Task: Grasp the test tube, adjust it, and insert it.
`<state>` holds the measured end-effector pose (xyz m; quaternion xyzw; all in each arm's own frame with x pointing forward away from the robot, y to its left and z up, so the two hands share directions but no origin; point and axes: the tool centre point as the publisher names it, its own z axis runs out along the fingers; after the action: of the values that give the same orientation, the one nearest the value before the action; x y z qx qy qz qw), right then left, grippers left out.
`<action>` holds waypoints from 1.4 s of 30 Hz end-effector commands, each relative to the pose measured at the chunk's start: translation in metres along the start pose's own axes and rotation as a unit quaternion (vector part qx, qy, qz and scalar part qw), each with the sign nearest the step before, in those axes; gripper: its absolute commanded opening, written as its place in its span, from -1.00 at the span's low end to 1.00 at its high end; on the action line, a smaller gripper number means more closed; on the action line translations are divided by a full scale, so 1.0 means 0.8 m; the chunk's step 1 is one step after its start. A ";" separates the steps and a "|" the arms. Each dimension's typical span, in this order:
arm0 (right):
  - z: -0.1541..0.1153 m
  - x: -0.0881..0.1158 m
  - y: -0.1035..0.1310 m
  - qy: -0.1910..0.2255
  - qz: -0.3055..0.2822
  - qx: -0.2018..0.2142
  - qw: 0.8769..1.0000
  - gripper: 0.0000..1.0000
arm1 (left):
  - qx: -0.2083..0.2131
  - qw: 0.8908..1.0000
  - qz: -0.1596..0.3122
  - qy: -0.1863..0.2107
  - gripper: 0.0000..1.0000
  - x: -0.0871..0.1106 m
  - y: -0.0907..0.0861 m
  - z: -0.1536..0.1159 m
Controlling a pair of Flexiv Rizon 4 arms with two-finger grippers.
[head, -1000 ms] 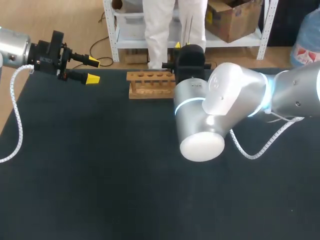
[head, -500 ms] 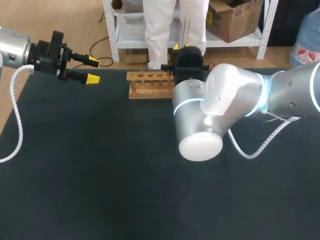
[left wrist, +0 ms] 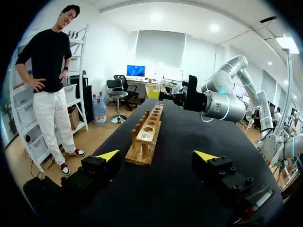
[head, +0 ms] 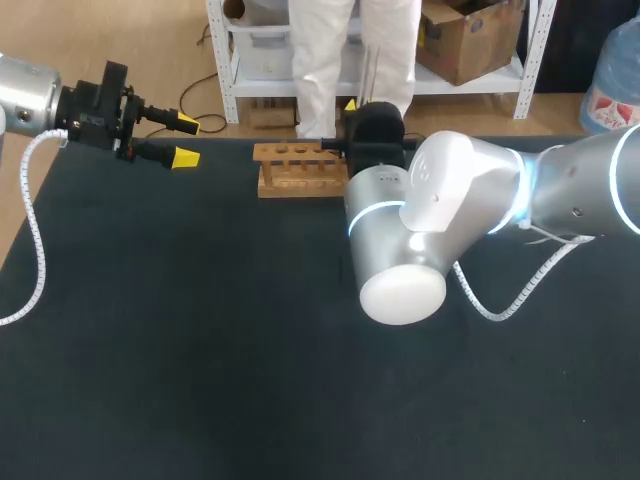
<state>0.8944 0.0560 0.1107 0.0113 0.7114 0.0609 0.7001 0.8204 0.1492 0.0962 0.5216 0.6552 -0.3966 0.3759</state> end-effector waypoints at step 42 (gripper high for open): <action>-0.006 0.039 0.007 0.024 0.018 -0.001 1.000 0.04 | 0.000 1.000 0.001 -0.001 1.00 0.001 0.000 0.000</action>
<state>0.8902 0.0647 0.0798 0.0214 0.7284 0.0747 0.6807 0.8204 0.1492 0.0962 0.5216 0.6552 -0.3966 0.3759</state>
